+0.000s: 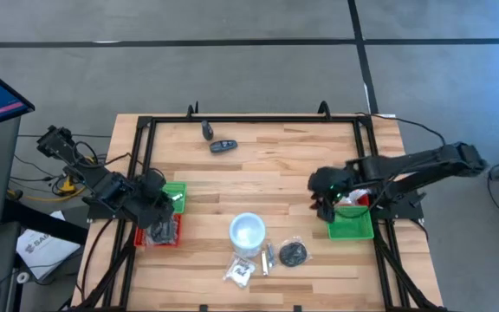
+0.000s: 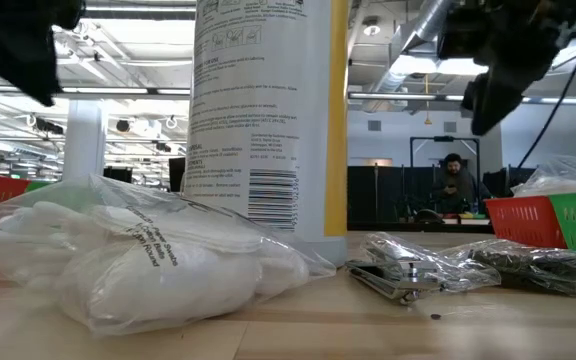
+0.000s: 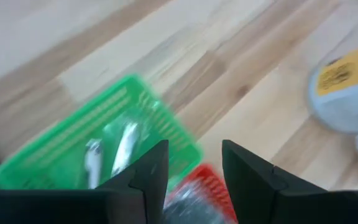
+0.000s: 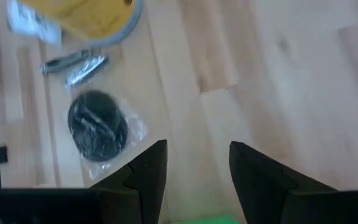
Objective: Pick & Place Travel size toiletries
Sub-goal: Put the silver nail cutter into the left green bin
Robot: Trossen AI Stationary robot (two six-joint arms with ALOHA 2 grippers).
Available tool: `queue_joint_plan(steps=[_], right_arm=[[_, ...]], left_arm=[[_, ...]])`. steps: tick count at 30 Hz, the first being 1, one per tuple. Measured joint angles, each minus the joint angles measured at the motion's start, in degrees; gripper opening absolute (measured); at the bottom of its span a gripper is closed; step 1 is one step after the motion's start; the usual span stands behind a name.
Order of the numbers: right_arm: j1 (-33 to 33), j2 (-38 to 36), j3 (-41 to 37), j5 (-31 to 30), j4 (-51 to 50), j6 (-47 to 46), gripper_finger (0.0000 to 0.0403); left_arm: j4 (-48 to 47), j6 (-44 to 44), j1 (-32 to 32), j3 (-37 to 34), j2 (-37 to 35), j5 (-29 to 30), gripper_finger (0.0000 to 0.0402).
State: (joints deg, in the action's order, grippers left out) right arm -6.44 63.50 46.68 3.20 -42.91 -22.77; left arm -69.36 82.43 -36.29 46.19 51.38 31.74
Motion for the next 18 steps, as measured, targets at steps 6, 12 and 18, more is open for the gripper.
queue_joint_plan(steps=[6,12,18], right_arm=[[-5.8,8.2,0.0,-0.1,4.3,-1.3,0.0163],[-8.9,13.9,0.0,-0.3,10.8,-2.8,0.0163],[-11.2,18.3,0.0,-0.2,17.1,-2.8,0.0163]], left_arm=[[7.2,-8.1,0.0,0.0,0.0,5.4,0.0140],[9.6,-11.7,0.0,0.0,0.0,7.6,0.0139],[10.1,-11.7,0.0,0.0,0.1,9.0,0.0136]])
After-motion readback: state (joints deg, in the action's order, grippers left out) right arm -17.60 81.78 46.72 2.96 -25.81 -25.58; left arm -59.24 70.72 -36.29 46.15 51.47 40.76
